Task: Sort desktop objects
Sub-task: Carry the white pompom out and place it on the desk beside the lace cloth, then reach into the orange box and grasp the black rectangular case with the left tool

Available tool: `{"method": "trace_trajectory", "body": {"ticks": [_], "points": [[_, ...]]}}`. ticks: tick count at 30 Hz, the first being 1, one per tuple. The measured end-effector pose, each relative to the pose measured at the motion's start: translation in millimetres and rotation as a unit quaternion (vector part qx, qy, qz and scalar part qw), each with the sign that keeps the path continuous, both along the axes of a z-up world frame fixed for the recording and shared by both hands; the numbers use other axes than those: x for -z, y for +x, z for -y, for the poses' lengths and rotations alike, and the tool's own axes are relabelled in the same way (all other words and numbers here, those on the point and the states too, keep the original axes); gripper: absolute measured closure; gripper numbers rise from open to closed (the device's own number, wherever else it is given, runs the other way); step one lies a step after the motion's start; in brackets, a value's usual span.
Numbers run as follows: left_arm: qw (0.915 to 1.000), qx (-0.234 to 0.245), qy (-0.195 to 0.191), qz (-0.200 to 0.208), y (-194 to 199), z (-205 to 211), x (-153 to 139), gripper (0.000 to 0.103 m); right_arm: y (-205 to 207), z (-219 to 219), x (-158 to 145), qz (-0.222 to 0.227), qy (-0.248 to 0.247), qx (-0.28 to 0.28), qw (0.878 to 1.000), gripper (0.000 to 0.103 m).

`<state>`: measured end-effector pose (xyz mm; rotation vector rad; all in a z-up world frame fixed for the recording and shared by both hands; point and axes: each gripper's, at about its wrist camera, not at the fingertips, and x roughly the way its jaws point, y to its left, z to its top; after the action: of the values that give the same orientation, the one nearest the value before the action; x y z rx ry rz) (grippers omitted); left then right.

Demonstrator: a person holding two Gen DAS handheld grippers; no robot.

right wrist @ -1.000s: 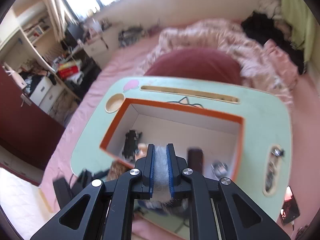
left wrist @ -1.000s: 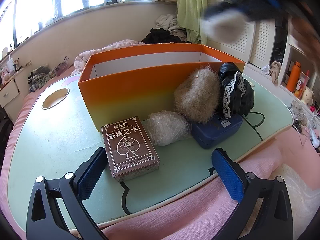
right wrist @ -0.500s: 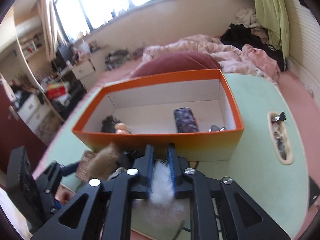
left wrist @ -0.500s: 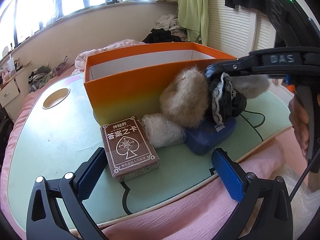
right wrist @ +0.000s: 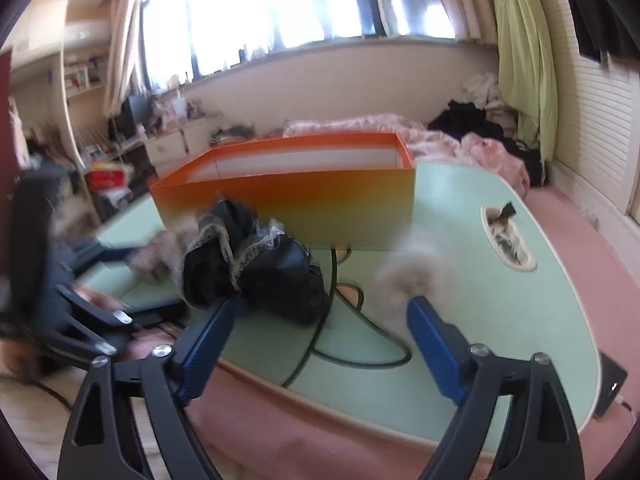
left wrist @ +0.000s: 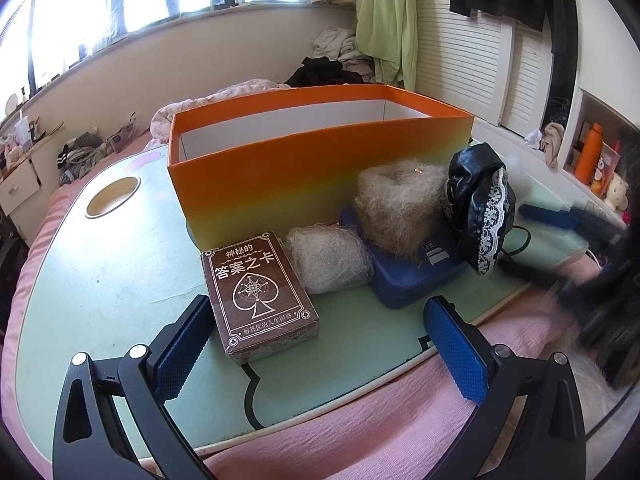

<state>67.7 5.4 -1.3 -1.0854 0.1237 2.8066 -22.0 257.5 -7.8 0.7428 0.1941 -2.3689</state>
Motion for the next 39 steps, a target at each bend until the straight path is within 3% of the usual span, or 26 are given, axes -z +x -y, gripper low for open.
{"method": "trace_trajectory", "body": {"ticks": [2, 21, 22, 24, 26, 30, 31, 34, 36, 39], "points": [[1.0000, 0.000, -0.001, -0.001, 0, 0, 0, 0.000, 0, 8, 2, 0.000, 0.017, -0.007, 1.000, 0.000], [0.9998, -0.017, -0.004, -0.004, 10, 0, -3, 0.001, -1, 5, 0, 0.001, 0.016, -0.009, 1.000, 0.000], [0.9997, -0.021, -0.004, -0.011, 14, 2, -7, 0.003, -2, 5, 0, 0.001, 0.016, -0.009, 1.000, 0.000], [0.9996, -0.019, 0.008, -0.018, 20, 6, -18, 0.018, -2, 5, -1, 0.001, 0.016, -0.009, 1.000, 0.000], [0.9990, -0.010, 0.037, -0.021, 26, 9, -40, 0.024, -1, 5, 0, 0.001, 0.016, -0.009, 1.000, 0.000], [0.9953, 0.029, 0.087, -0.029, 10, -2, -93, 0.024, -1, 5, 0, 0.001, 0.016, -0.008, 1.000, 0.000], [0.9937, 0.041, 0.103, -0.018, -4, -7, -104, 0.024, -1, 5, 0, 0.001, 0.016, -0.008, 1.000, 0.000], [0.9833, 0.063, 0.155, 0.072, -67, -30, -114, 0.025, -1, 5, 0, 0.001, 0.016, -0.008, 1.000, 0.000], [0.9715, 0.045, 0.164, 0.165, -121, -48, -95, 0.025, -1, 5, 0, 0.001, 0.016, -0.008, 1.000, 0.000], [0.9601, 0.014, 0.150, 0.235, -163, -66, -65, 0.034, 2, 6, 3, 0.000, 0.016, -0.009, 1.000, 0.000]]}}
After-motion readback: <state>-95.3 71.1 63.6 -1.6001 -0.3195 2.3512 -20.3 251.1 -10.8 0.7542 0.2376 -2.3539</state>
